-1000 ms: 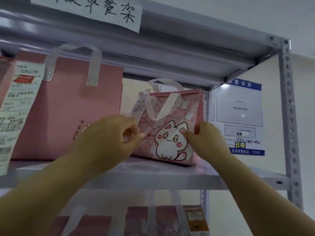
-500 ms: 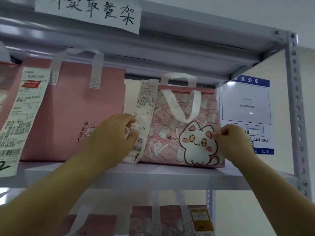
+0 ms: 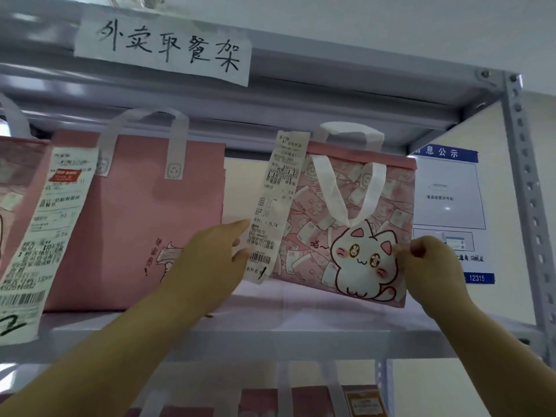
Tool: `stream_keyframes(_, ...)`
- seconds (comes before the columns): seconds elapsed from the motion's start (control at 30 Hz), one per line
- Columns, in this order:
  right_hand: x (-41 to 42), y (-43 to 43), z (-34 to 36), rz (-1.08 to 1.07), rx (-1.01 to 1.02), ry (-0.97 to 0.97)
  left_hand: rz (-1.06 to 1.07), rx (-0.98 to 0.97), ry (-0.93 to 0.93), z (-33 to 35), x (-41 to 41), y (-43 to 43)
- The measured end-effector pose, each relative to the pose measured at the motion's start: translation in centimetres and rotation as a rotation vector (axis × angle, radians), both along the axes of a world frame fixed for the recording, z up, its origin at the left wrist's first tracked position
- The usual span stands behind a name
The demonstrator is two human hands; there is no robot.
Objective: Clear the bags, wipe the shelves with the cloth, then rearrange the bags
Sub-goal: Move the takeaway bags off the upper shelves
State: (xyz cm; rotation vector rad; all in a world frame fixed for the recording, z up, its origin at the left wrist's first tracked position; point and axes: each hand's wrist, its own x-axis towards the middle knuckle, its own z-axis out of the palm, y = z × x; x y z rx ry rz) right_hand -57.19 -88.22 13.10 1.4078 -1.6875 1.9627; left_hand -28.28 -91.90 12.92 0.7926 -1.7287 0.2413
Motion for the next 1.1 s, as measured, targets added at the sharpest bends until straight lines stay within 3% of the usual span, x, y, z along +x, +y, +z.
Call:
stream_keyframes(0.2,0.2,-0.1,0.2,0.001,0.021,-0.012,-0.024,-0.002,0.023,0.1,0.0,-0.1)
stream_keyframes(0.5,0.8,-0.6,1.4,0.000,0.072,0.037,0.041,-0.160,-0.035,0.8,0.6,1.0)
stream_keyframes(0.97,1.2,-1.7,0.7,0.038,0.191,0.074,0.152,-0.117,-0.073,0.5,2.6,2.7)
stream_keyframes(1.1,1.5,-0.8,0.6,0.026,0.134,0.085,0.184,-0.115,-0.090,0.3,2.8,3.6)
